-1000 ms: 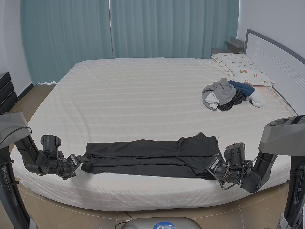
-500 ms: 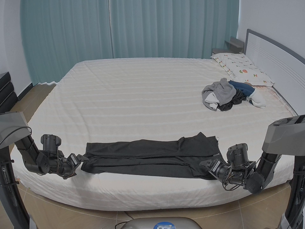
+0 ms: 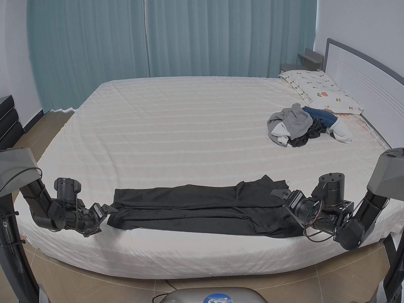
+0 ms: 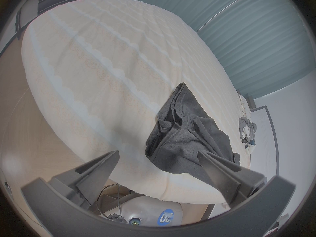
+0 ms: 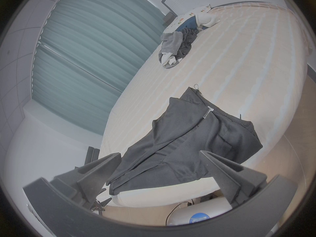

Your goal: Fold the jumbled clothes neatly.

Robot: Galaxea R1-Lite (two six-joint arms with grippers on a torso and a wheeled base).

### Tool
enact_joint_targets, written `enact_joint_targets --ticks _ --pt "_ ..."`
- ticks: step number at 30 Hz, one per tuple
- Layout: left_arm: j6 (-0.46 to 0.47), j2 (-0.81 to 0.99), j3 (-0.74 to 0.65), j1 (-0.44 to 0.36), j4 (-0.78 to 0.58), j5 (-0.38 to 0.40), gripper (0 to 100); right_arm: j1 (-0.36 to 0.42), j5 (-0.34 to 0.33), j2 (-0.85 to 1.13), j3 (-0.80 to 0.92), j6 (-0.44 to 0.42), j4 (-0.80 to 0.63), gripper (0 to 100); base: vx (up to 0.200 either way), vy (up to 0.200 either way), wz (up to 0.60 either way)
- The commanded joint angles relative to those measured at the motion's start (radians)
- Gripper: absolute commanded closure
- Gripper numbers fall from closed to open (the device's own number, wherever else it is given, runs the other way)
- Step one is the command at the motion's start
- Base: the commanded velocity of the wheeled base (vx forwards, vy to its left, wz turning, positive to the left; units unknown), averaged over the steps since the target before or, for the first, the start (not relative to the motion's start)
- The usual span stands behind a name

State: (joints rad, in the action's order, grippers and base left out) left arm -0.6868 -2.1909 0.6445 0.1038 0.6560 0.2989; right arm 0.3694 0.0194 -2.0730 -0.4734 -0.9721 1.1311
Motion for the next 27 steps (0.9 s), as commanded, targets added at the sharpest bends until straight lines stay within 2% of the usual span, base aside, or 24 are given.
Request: enact_joint_targets --ticks 1,7,11,17,23,27 --pt "0.000 -0.001 0.000 0.000 0.001 0.000 0 -0.027 -0.004 -0.174 -0.031 0.001 0.084 0 0.000 0.000 0.00" --pt "0.000 -0.001 0.000 0.000 0.001 0.000 0 -0.046 -0.042 -0.248 -0.040 0.001 0.104 0 0.000 0.000 0.00" --pt "0.000 -0.001 0.000 0.000 0.001 0.000 0 -0.066 -0.039 -0.257 -0.039 0.003 0.104 0 0.000 0.000 0.00" --pt "0.000 -0.001 0.000 0.000 0.001 0.000 0 -0.124 -0.062 -0.064 0.004 0.004 0.065 0 0.000 0.000 0.00" --pt "0.000 -0.001 0.000 0.000 0.001 0.000 0 -0.222 -0.246 -0.041 0.013 0.033 -0.036 0 0.000 0.000 0.00" --pt "0.000 -0.001 0.000 -0.001 0.001 -0.001 0 -0.260 -0.297 -0.065 0.016 0.090 -0.037 0 0.000 0.000 0.00"
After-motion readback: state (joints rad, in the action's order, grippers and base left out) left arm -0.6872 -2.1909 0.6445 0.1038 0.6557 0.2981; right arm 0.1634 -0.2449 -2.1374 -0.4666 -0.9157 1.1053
